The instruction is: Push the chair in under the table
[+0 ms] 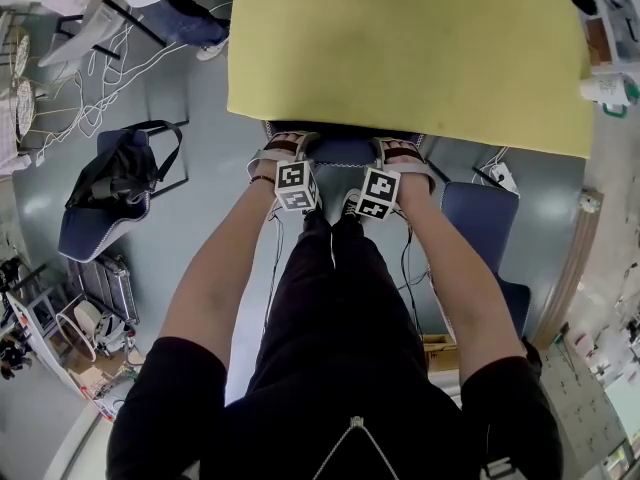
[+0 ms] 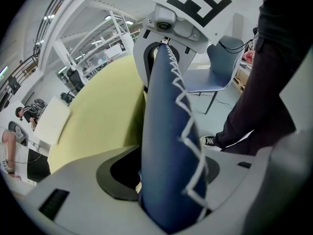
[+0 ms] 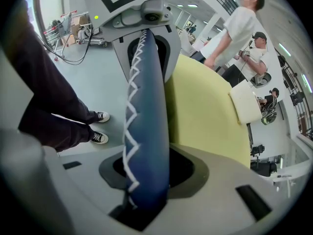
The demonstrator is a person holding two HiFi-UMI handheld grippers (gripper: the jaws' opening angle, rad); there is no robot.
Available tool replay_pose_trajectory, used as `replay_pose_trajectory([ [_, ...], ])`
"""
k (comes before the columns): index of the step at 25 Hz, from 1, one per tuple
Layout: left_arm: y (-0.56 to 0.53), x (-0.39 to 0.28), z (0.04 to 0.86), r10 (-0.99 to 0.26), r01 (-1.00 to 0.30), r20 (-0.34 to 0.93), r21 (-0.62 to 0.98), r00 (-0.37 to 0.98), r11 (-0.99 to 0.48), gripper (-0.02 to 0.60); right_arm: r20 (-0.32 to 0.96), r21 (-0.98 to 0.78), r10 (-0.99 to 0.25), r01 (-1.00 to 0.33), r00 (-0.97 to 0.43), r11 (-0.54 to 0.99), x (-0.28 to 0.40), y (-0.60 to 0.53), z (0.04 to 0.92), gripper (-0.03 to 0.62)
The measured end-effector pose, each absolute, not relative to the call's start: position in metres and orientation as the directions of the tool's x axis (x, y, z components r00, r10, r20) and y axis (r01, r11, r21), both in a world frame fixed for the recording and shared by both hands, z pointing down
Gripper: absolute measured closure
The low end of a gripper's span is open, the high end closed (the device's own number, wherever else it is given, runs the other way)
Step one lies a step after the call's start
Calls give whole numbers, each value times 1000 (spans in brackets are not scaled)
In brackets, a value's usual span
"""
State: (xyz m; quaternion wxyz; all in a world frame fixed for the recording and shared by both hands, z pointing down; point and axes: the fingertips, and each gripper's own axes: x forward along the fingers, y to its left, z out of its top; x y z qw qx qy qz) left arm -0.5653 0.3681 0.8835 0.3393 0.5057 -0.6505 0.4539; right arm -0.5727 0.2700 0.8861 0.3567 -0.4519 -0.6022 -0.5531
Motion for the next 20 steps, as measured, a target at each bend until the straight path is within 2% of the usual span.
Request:
replay_pose_trajectory([
  [3, 372, -564, 886, -334, -968, 909, -240, -249, 70, 341, 942, 307, 150, 952, -301, -18, -569, 272, 887, 450],
  [7, 381, -564, 891, -245, -970, 939, -237, -242, 50, 334, 965, 230, 132, 973, -228, -4, -563, 270, 887, 448],
  [10, 390, -559, 876, -207, -960, 939, -280, -274, 1, 334, 964, 238, 120, 971, -236, -4, -557, 271, 867, 441],
  [13, 405, -545, 850, -208, -961, 939, -273, -273, 29, 334, 965, 210, 154, 978, -210, 17, -536, 283, 835, 440],
  [20, 418, -556, 769, -297, -922, 877, -326, -377, 207, 336, 919, 168, 304, 946, -252, 278, -542, 292, 752, 441],
])
